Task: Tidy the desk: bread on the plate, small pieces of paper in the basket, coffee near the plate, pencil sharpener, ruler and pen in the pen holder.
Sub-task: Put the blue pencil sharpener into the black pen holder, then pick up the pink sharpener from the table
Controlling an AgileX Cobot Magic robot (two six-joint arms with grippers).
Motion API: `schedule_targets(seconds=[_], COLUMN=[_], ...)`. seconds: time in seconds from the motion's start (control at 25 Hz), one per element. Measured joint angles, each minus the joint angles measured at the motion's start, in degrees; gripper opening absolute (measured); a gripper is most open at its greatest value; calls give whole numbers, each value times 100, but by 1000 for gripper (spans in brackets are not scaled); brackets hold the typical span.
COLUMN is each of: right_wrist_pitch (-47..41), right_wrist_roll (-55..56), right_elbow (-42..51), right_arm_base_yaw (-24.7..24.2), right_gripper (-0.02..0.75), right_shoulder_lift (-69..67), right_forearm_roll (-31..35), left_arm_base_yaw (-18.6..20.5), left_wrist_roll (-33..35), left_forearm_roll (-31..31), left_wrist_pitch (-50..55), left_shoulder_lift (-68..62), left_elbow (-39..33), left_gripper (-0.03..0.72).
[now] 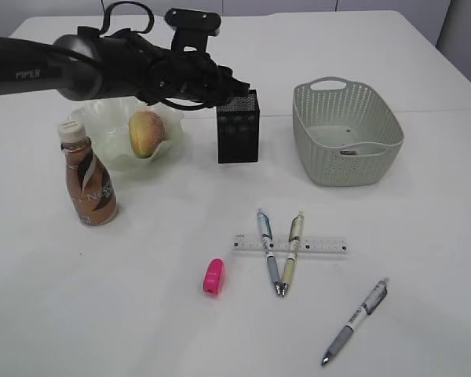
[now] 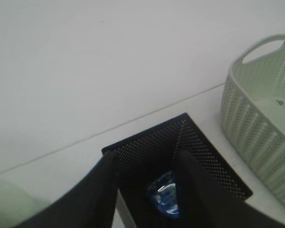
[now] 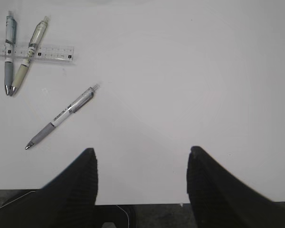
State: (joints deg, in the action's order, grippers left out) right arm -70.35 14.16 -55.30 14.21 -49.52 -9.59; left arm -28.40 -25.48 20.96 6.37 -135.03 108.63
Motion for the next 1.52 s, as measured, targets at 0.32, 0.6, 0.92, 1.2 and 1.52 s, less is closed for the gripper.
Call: schedule_targets(seconds=[0.32,0.6,0.92,1.2,1.52], right_wrist_pitch=[0,0,0,0,-131], right_wrist_roll=[0,0,0,0,4], right_elbow=[0,0,0,0,0], right_arm_base_yaw=[0,0,0,0,0], right_gripper=[467,467,467,467,467], right_shoulder_lift=[0,0,0,0,0], right_forearm_roll=[0,0,0,20,45], left_arm_base_yaw=[0,0,0,0,-430], left_wrist_roll=[0,0,690,1230,1578], left_forearm_roll=[-142,-439,-1386,-2426,-3127], left_wrist_pitch=[389,1802,3896,6168,6404], left_shoulder_lift=[506,1017,1806,2106,2082], left_elbow=[0,0,0,9,-6], left_gripper=[298,298,266,244,255])
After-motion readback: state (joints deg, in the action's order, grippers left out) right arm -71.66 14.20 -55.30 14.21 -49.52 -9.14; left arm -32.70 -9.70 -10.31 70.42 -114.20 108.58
